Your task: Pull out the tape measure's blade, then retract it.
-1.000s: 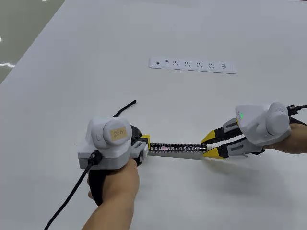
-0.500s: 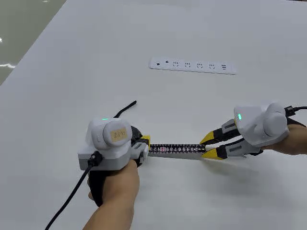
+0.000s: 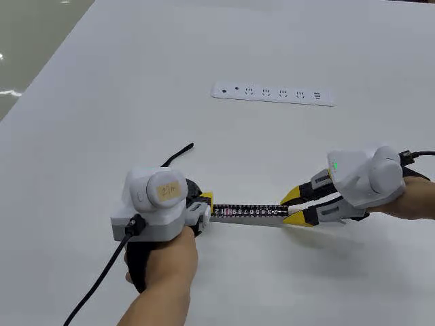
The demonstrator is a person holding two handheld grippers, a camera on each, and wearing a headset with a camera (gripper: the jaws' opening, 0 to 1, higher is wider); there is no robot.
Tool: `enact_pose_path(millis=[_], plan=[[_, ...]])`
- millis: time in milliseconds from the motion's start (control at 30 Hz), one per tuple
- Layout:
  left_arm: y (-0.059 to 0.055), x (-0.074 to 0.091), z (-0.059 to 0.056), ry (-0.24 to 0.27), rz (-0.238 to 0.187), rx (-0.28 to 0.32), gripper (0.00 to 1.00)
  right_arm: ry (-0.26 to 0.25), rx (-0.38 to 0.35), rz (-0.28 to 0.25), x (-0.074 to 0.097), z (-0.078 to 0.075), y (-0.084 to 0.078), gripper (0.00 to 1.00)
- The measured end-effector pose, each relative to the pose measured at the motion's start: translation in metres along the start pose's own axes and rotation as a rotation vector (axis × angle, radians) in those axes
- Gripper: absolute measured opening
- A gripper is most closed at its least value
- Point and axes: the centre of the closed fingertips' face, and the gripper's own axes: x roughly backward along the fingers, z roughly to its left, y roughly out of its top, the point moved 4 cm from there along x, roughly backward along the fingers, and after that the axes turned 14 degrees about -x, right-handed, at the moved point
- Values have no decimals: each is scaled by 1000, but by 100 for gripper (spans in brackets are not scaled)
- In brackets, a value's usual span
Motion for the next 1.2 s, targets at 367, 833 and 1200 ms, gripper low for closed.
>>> enact_pose_path(millis=[367, 833, 1200], plan=[[0, 3, -1, 3, -1, 3, 63, 0, 0, -1, -2, 0, 1, 14], [0, 2, 0, 4, -3, 3, 63, -5, 0, -2, -5, 0, 1, 14], [0, 2, -1, 5, -4, 3, 63, -7, -2, -10, -6, 0, 3, 14]])
